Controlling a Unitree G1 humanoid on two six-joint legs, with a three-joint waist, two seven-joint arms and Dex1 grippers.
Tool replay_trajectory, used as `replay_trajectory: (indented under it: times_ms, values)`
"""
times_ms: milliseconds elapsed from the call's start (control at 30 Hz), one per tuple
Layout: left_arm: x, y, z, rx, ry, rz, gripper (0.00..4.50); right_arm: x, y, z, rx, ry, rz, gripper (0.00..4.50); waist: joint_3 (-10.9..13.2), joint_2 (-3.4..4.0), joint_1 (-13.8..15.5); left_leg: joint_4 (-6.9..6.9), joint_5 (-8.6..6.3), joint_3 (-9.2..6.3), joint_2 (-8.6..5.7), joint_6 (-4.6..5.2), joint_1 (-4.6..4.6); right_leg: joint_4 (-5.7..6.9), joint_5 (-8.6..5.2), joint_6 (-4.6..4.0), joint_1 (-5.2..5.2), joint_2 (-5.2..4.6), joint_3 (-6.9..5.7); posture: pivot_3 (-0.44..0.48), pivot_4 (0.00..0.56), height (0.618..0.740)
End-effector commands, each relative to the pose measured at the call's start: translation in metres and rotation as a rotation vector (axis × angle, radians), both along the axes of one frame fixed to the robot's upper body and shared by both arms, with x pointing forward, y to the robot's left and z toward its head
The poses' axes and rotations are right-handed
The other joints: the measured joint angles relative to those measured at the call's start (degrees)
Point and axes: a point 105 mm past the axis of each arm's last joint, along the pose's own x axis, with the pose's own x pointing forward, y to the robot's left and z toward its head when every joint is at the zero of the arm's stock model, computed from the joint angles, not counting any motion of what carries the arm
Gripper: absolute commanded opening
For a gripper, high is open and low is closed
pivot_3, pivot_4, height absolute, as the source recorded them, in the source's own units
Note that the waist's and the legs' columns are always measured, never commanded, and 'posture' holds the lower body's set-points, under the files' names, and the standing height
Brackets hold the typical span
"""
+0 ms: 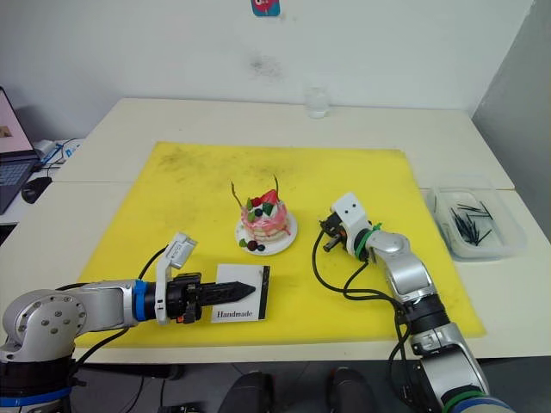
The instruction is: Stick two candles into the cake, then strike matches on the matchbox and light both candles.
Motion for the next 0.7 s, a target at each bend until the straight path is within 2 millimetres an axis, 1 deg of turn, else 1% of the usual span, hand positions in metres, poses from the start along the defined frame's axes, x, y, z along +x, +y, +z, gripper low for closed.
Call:
replay_trajectory:
  times_ms: [33,167,233,300,367,433,500,567,700]
  values:
    - [-0.003,-0.005,0.006,-0.016,-0.033,-0.028,0.0,-0.005,0.0,0.006,0.02,0.0,-0.001,0.05,0.0,0.0,0.0,0.0,0.0,0.0,0.0,0.0,0.0,0.0,0.0,0.0,0.0,0.0,0.0,0.0,0.15,0.74]
    - [-0.003,-0.005,0.007,-0.016,-0.034,-0.027,0.0,-0.018,0.006,0.023,0.053,-0.023,0.041,0.05,0.0,0.0,0.0,-0.02,0.0,0.0,0.0,0.0,-0.02,-0.03,-0.01,0.0,-0.01,0.0,0.0,0.0,0.15,0.74]
    - [-0.003,-0.006,0.007,-0.017,-0.035,-0.028,0.0,-0.027,0.005,0.034,0.063,-0.033,0.052,0.05,0.0,0.01,0.0,-0.05,0.0,-0.01,0.01,0.0,-0.04,-0.04,-0.01,0.0,-0.06,0.0,0.01,0.0,0.15,0.74]
    - [-0.002,-0.007,0.008,-0.019,-0.035,-0.033,0.0,-0.036,0.001,0.044,0.067,-0.039,0.053,0.05,0.0,0.01,0.0,-0.06,0.0,-0.05,0.02,0.0,-0.06,-0.03,-0.01,0.0,-0.09,0.0,0.02,0.0,0.15,0.74]
    - [-0.002,-0.007,0.008,-0.022,-0.035,-0.037,0.0,-0.043,-0.004,0.049,0.066,-0.04,0.05,0.05,0.0,0.01,0.0,-0.06,0.0,-0.05,0.02,0.0,-0.06,-0.03,-0.01,0.0,-0.09,0.0,0.01,0.0,0.15,0.74]
    - [-0.002,-0.01,0.008,-0.026,-0.035,-0.047,0.0,-0.051,-0.013,0.057,0.067,-0.041,0.029,0.05,0.0,0.01,0.1,-0.06,0.0,-0.04,0.01,0.0,-0.06,-0.03,-0.01,0.0,-0.08,0.0,0.0,0.0,0.15,0.74]
    - [-0.002,-0.013,0.009,-0.032,-0.036,-0.061,0.0,-0.064,-0.026,0.059,0.059,-0.024,-0.003,0.05,0.0,0.01,0.4,-0.06,0.0,-0.03,0.0,0.0,-0.06,-0.03,-0.01,0.0,-0.08,-0.01,-0.01,0.0,0.15,0.74]
    - [-0.002,-0.014,0.01,-0.035,-0.037,-0.068,0.0,-0.073,-0.033,0.058,0.049,-0.001,-0.021,0.05,0.0,0.01,0.4,-0.05,0.0,-0.02,0.0,0.0,-0.06,-0.05,-0.02,0.01,-0.08,-0.02,-0.01,0.0,0.15,0.74]
    - [-0.001,-0.016,0.01,-0.036,-0.037,-0.081,0.0,-0.096,-0.042,0.044,0.027,0.09,-0.051,0.05,0.0,0.01,0.4,-0.07,0.0,-0.03,0.0,0.0,-0.06,-0.04,-0.02,0.0,-0.09,-0.02,-0.01,0.0,0.15,0.74]
